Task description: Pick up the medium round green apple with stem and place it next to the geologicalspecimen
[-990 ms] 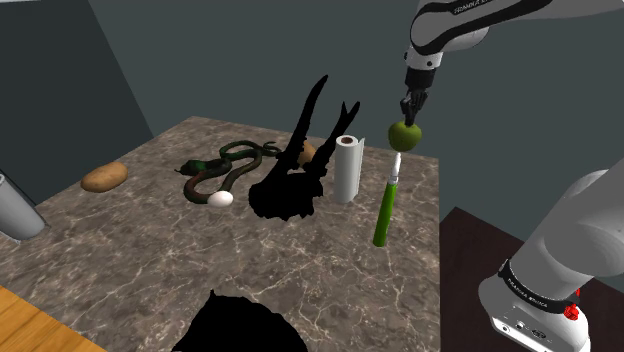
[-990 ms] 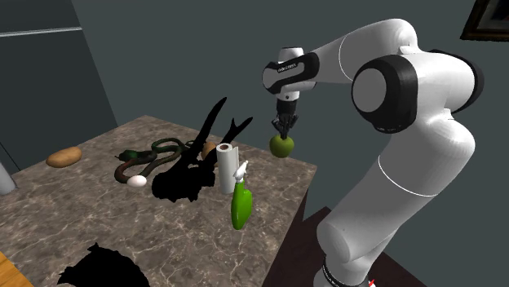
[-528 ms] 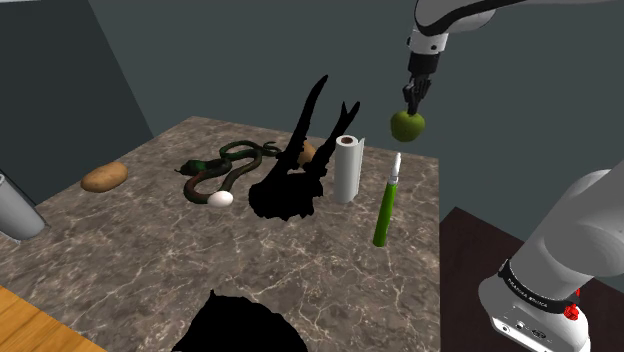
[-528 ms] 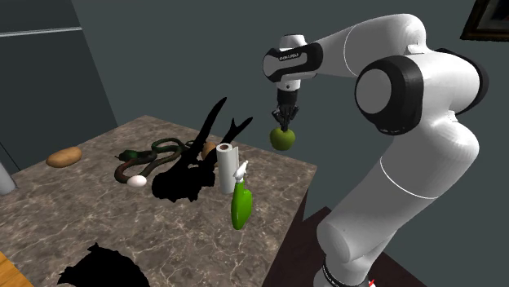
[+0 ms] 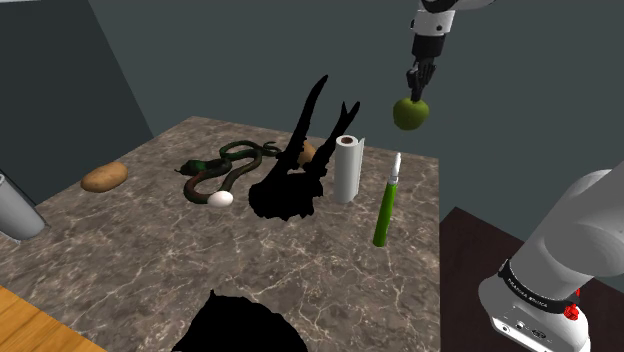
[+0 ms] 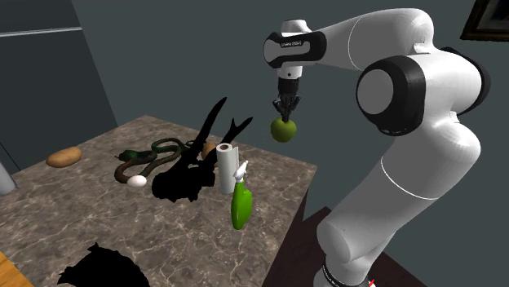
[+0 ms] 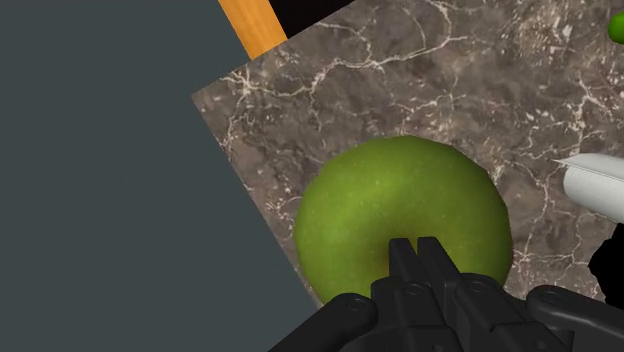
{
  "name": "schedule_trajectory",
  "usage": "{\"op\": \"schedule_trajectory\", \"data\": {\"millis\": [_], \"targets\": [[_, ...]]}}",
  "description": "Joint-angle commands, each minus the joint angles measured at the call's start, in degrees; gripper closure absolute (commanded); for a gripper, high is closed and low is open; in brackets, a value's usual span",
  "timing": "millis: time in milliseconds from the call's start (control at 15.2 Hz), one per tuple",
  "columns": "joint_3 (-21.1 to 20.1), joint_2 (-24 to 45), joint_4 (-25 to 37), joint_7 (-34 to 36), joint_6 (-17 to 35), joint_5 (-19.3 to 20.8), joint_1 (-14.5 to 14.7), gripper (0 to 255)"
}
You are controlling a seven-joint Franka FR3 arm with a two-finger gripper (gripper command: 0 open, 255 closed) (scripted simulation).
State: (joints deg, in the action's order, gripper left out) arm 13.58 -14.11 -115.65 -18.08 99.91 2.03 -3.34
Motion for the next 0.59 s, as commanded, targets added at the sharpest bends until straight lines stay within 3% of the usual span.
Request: {"op": "schedule_trajectory", "data": {"millis": [0,528], "targets": [[-0.1,0.1,1.5,0.1,-1.4,0.0,0.1,255],[-1.1,0.0,6.5,1.5,-6.5,-0.3,0.7,255]]}}
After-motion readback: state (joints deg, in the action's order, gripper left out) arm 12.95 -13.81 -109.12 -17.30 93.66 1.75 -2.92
